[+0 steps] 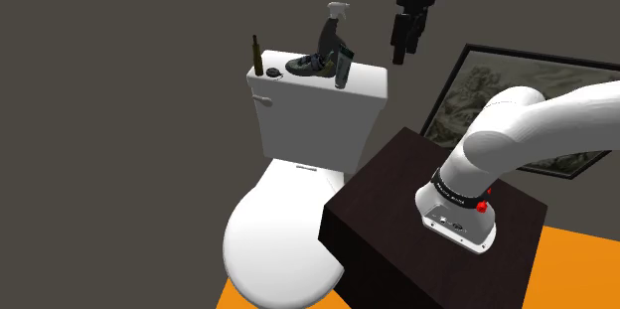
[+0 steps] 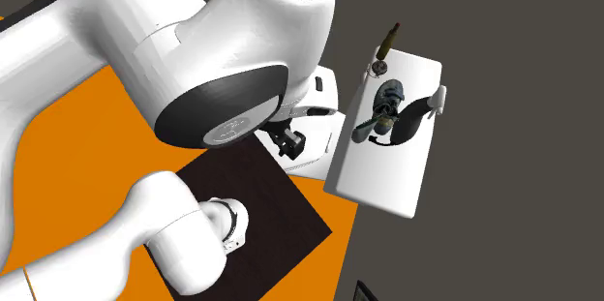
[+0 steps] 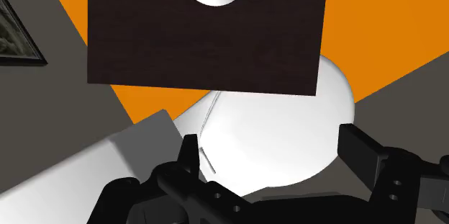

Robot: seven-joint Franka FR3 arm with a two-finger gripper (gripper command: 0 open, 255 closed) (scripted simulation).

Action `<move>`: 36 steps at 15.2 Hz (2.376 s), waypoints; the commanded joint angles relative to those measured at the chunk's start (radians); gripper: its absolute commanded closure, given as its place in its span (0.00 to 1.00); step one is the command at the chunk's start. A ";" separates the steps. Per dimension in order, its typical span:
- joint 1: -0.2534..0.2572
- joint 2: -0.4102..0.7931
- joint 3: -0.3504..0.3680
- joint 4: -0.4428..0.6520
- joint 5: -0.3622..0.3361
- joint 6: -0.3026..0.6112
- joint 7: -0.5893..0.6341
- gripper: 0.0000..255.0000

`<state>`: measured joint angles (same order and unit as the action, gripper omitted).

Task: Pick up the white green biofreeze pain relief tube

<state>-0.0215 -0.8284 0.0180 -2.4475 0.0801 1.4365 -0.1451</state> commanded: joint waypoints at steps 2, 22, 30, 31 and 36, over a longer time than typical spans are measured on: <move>-0.010 0.029 0.008 0.003 0.001 0.035 0.023 0.00; -0.208 0.648 0.085 0.307 -0.126 0.530 0.502 0.00; -0.221 0.721 0.082 0.292 -0.152 0.631 0.554 0.00; -0.221 0.726 0.082 0.283 -0.153 0.644 0.555 0.00; -0.221 0.728 0.082 0.277 -0.154 0.653 0.557 1.00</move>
<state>-0.2425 -0.1011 0.1000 -2.1702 -0.0735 2.0886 0.4114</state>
